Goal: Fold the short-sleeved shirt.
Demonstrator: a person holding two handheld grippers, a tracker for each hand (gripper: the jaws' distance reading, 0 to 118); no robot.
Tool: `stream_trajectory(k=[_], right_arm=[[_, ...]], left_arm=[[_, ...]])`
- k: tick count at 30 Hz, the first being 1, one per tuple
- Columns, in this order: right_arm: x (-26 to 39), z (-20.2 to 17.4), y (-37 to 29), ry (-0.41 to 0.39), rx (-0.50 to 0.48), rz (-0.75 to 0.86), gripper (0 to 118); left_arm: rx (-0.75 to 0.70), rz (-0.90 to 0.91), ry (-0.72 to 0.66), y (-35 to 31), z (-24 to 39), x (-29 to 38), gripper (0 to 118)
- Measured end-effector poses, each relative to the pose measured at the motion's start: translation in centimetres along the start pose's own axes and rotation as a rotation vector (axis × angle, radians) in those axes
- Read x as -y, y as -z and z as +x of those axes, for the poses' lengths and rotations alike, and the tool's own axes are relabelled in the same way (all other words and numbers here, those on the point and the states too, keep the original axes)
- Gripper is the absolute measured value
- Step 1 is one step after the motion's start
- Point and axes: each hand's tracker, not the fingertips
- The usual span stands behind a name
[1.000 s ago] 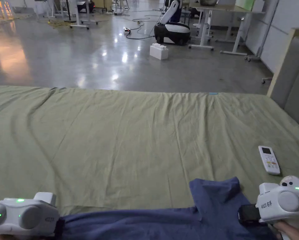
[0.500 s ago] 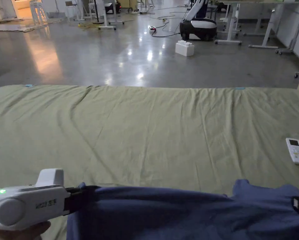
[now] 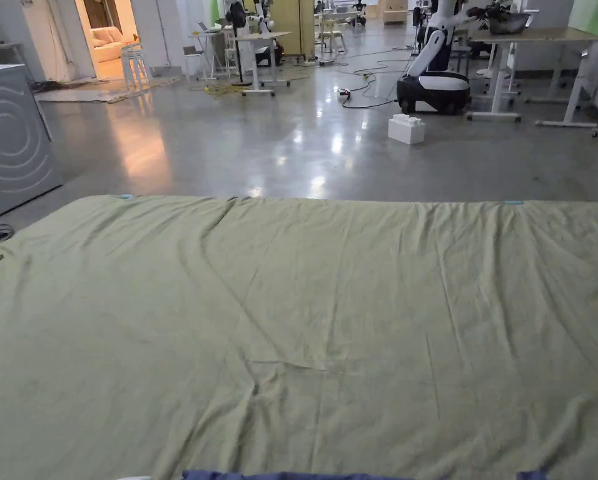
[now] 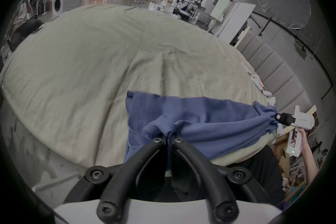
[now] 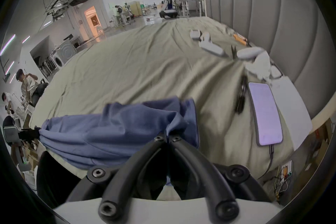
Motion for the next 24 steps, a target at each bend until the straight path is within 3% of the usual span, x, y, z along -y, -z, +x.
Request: stream_trajectory(k=[1,2,3,4,5,8,10,13,16,18,24], right_arm=[[0.3,0.1,0.2,-0.018,0.025,-0.018,3],[0.8,0.2,0.2,-0.03,0.066,-0.026,12],[1.0,1.0,0.0,-0.031,0.084,-0.018,36],[1.3,1.6,-0.6,-0.027,0.075,-0.002,68],[1.4,2.3,-1.6,-0.003,0.066,0.023,79],[1.7,4.4,-4.7,0.075,0.096,0.124,79],[1.2,3.9,-8.0,0.074,0.143,0.246,79],[0.6,1.8,-12.7,0.11,0.09,0.423,79],[0.1,-2.2,-16.1,0.153,-0.035,0.58,79],[-0.6,-4.6,-17.6,0.102,-0.108,0.651,79],[-2.1,-11.6,-20.3,-0.095,-0.167,0.734,79]], left_arm=[[-0.031,0.008,0.001,0.2,-0.1,-0.1,19],[-0.046,0.007,0.001,0.2,-0.4,-0.2,38],[-0.05,0.015,-0.001,-0.3,-0.6,-0.3,60],[-0.043,0.03,-0.014,-1.1,-1.0,-0.4,86],[-0.02,0.048,-0.023,-2.3,-1.3,-0.6,95],[-0.052,0.153,0.018,-6.9,-1.0,-0.9,95],[-0.099,0.245,0.066,-10.2,0.2,-1.3,95],[-0.122,0.422,0.232,-15.3,4.0,-1.6,95],[-0.163,0.622,0.4,-19.4,8.7,-1.6,95],[-0.143,0.715,0.407,-21.3,11.2,-1.7,95],[-0.079,0.825,0.363,-23.0,15.4,-1.2,93]])
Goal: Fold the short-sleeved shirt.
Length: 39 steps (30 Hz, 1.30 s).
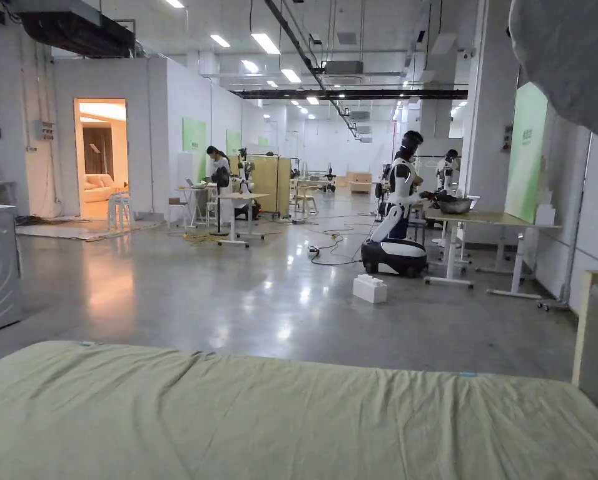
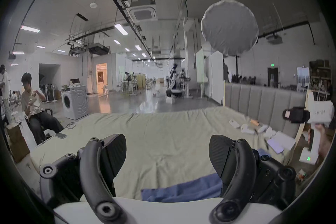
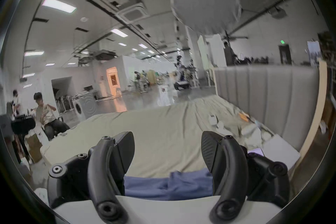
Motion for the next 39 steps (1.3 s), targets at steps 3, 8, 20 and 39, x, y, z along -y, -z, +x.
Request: stream_trajectory(k=[3,8,20,39], right_arm=[[-0.2,-2.1,-0.7,-0.095,-0.02,0.009,72],[0.6,-4.0,-1.9,-0.187,-0.035,-0.041,29],[0.7,-4.0,-1.8,-0.155,-0.039,-0.079,0],[4.8,-3.1,-1.8,-0.075,-0.019,-0.295,0]], left_arm=[[-0.021,-0.006,0.017,-0.5,1.3,-0.2,74],[-0.011,-0.087,0.083,-1.1,2.2,0.1,19],[0.037,-0.045,0.014,-2.0,1.3,0.2,0],[0.135,-0.622,-0.927,11.4,-15.5,21.0,104]])
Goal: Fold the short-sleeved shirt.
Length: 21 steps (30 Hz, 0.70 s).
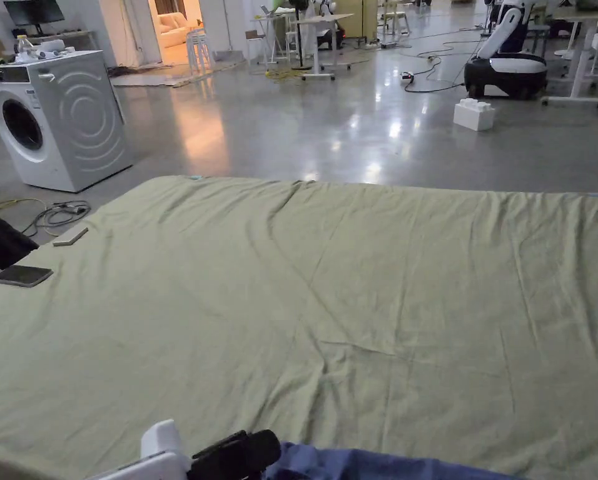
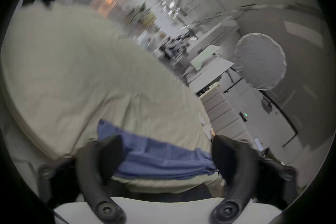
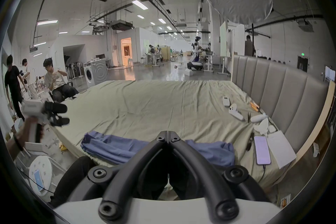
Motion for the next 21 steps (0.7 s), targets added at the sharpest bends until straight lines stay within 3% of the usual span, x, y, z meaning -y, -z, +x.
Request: stream_trajectory(k=[2,3,9,13,15,16,18,21], right_arm=[[0.5,0.0,0.0,0.007,0.007,-0.024,0],[0.8,0.1,0.0,0.008,0.008,-0.036,0],[2.1,0.2,0.7,0.021,0.019,-0.117,0],[2.3,-0.5,1.0,-0.003,0.019,-0.134,0],[2.5,-0.8,1.5,-0.013,0.012,-0.148,0],[2.4,-1.1,1.6,-0.02,0.011,-0.153,0],[2.4,-1.4,1.9,-0.023,0.007,-0.166,0],[2.7,-1.3,1.9,-0.003,-0.008,-0.174,0]], left_arm=[[-0.148,-0.021,0.02,2.0,-2.6,0.2,107],[-0.142,-0.003,0.055,2.8,-3.5,0.3,106],[0.088,-0.061,-0.057,6.1,-5.8,1.0,105],[0.224,-0.138,-0.255,7.8,-6.1,0.9,101],[0.145,-0.149,-0.2,8.5,-5.8,1.1,79],[0.116,-0.165,-0.192,8.9,-5.9,1.0,55],[0.09,-0.195,-0.261,8.8,-4.8,1.9,18],[0.09,-0.134,-0.192,8.5,-4.4,0.8,14]])
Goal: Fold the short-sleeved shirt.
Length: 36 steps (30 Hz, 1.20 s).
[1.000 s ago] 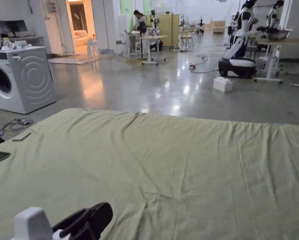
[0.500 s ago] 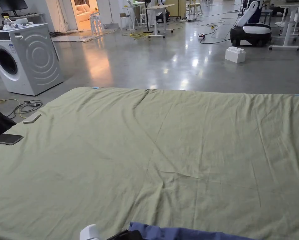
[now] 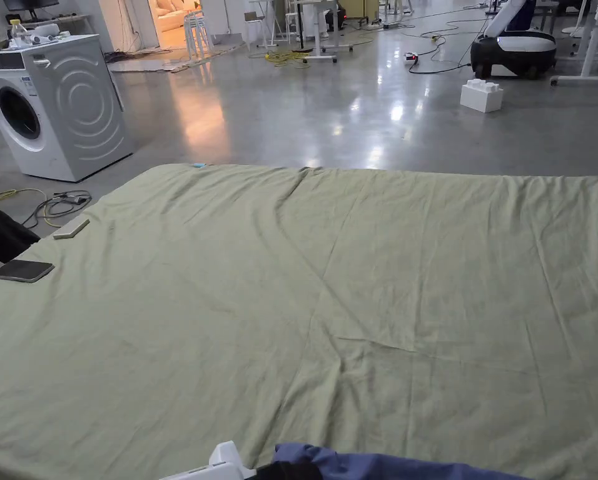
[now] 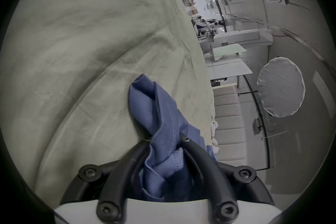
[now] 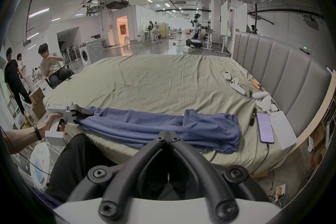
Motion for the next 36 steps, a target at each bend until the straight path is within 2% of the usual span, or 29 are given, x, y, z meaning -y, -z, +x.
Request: stream_trajectory(k=[1,4,7,9,12,14,19,23,27,28,29,30,32,34,36], right_arm=[[0.0,0.0,0.0,0.005,-0.002,-0.002,0],[0.3,0.5,-0.1,0.014,0.001,-0.009,0],[0.6,1.3,0.0,0.033,-0.006,-0.011,0],[0.9,1.8,0.2,0.059,-0.018,-0.014,0],[1.4,2.5,0.5,0.099,-0.033,-0.011,0],[1.6,2.7,0.4,0.121,-0.031,-0.003,0],[1.9,3.0,-0.5,0.145,-0.036,0.014,0],[2.5,3.6,-2.0,0.145,-0.002,0.024,0],[3.4,4.8,-3.7,0.165,0.048,0.029,0],[3.7,5.1,-4.1,0.164,0.065,0.027,0],[4.0,5.4,-4.3,0.164,0.085,0.021,0],[4.3,5.7,-4.5,0.168,0.095,0.019,0],[4.9,6.4,-4.7,0.194,0.103,0.009,0],[5.4,6.9,-4.7,0.216,0.106,0.0,0],[5.8,7.3,-4.5,0.225,0.102,-0.005,0]], left_arm=[[-0.038,0.072,0.018,-0.6,0.4,-0.3,13],[0.057,0.139,-0.103,-3.6,1.6,-2.0,13],[-0.034,0.223,0.055,-8.0,3.0,-4.0,12],[-0.063,0.224,0.075,-10.4,1.5,-6.7,12],[-0.139,0.253,0.207,-13.1,5.1,-6.6,13],[-0.14,0.245,0.279,-12.8,7.9,-5.3,13],[0.04,0.126,0.375,-5.5,10.3,-1.0,13],[-0.009,-0.041,0.443,4.0,13.1,6.3,13],[-0.153,-0.163,0.547,11.4,14.4,11.3,13],[-0.232,-0.162,0.578,12.6,14.5,12.1,13],[-0.282,-0.167,0.629,13.3,14.6,12.6,16],[-0.289,-0.178,0.654,13.5,14.8,12.7,24],[-0.203,-0.16,0.64,11.8,16.0,12.4,63],[-0.124,-0.111,0.624,9.5,17.3,11.4,93],[-0.086,-0.011,0.6,6.5,18.1,9.7,96]])
